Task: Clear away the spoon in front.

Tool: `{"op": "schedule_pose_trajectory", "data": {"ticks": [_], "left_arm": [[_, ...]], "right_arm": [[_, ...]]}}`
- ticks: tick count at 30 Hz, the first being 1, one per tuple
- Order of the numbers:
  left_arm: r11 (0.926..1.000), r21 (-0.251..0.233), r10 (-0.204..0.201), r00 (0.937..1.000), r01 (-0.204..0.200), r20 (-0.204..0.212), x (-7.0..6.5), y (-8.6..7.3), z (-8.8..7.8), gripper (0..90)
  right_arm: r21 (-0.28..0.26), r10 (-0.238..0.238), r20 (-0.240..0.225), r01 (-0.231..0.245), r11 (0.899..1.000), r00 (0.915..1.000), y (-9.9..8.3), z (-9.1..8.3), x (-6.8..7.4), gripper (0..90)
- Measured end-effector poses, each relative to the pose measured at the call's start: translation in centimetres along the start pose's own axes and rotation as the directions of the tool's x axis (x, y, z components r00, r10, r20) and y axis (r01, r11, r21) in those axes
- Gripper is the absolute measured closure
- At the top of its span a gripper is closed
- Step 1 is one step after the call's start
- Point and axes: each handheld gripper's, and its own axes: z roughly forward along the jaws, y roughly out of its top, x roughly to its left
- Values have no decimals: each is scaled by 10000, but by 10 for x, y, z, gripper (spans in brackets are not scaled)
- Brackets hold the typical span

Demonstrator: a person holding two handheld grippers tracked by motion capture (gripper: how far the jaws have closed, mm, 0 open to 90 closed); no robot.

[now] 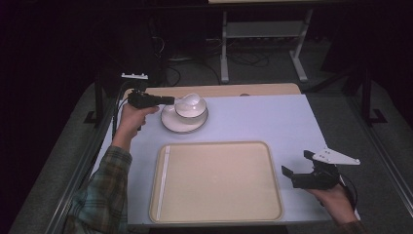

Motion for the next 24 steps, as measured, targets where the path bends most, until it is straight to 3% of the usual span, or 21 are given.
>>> {"op": "schedule_pose_trajectory", "data": {"ticks": [4,10,17,24], "left_arm": [[9997,15,246,9995,-247,213,-13,1,-6,855],[9996,105,239,9976,-246,655,-27,-7,-10,855],[9985,367,363,9956,-396,867,-40,-26,-12,854],[9992,314,198,9934,-235,1127,-44,-51,-10,854]], "right_arm": [[-14,-7,9,7,10000,10000,0,0,0,0],[-6,-1,-12,1,10000,10000,0,0,0,0],[34,-36,-14,36,10000,10000,0,0,1,0],[-5,-7,25,7,10000,10000,0,-1,0,0]]}}
